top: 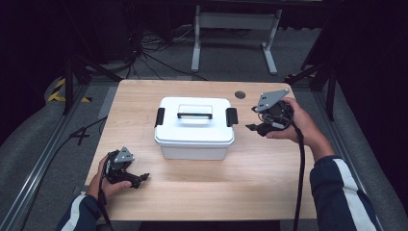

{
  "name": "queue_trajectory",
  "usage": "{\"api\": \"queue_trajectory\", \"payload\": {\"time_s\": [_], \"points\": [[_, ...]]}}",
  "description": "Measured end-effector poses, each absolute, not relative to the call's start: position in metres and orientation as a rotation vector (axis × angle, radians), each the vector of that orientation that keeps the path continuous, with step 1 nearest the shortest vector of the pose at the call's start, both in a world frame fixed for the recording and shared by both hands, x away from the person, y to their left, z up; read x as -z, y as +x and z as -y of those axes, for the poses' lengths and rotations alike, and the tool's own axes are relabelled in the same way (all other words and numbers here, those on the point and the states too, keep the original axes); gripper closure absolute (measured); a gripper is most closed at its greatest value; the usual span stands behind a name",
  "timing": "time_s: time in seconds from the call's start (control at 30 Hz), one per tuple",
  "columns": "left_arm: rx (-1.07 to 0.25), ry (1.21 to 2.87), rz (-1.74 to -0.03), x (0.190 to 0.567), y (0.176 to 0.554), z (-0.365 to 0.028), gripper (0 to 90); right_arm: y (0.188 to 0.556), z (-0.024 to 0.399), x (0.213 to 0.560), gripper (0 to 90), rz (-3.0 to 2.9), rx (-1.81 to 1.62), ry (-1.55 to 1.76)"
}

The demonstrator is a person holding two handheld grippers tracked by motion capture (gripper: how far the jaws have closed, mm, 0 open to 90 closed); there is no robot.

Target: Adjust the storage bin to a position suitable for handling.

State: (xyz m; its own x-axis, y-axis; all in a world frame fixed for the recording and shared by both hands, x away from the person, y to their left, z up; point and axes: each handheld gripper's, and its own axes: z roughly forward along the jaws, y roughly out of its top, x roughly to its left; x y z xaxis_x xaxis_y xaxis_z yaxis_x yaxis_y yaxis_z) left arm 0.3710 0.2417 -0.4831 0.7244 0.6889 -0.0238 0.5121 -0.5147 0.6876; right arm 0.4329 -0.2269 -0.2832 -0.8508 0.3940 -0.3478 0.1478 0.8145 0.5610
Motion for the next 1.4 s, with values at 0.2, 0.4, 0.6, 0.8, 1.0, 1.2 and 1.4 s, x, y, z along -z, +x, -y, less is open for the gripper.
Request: {"api": "queue_trajectory", "payload": {"time_s": [0.2, 0.4, 0.6, 0.8, 1.0, 1.2, 1.4], "points": [[-0.330, 2.233, -0.904, 0.483, 0.371, -0.242, 0.3, 0.437, 0.214, 0.282, 38.6, -2.554, -0.703, 0.376], [-0.331, 2.233, -0.904, 0.483, 0.371, -0.242, 0.3, 0.440, 0.203, 0.280, 38.6, -2.557, -0.697, 0.353], [-0.332, 2.232, -0.903, 0.483, 0.371, -0.242, 0.3, 0.442, 0.192, 0.282, 38.8, -2.562, -0.701, 0.334], [-0.331, 2.232, -0.903, 0.483, 0.371, -0.242, 0.3, 0.445, 0.177, 0.285, 40.4, -2.579, -0.684, 0.305], [-0.331, 2.232, -0.903, 0.483, 0.371, -0.242, 0.3, 0.450, 0.161, 0.283, 44.6, -2.617, -0.671, 0.255], [-0.331, 2.231, -0.903, 0.483, 0.371, -0.242, 0.3, 0.455, 0.144, 0.284, 47.9, -2.643, -0.618, 0.201], [-0.331, 2.232, -0.903, 0.483, 0.371, -0.242, 0.3, 0.459, 0.122, 0.281, 50.6, -2.651, -0.593, 0.156]]}}
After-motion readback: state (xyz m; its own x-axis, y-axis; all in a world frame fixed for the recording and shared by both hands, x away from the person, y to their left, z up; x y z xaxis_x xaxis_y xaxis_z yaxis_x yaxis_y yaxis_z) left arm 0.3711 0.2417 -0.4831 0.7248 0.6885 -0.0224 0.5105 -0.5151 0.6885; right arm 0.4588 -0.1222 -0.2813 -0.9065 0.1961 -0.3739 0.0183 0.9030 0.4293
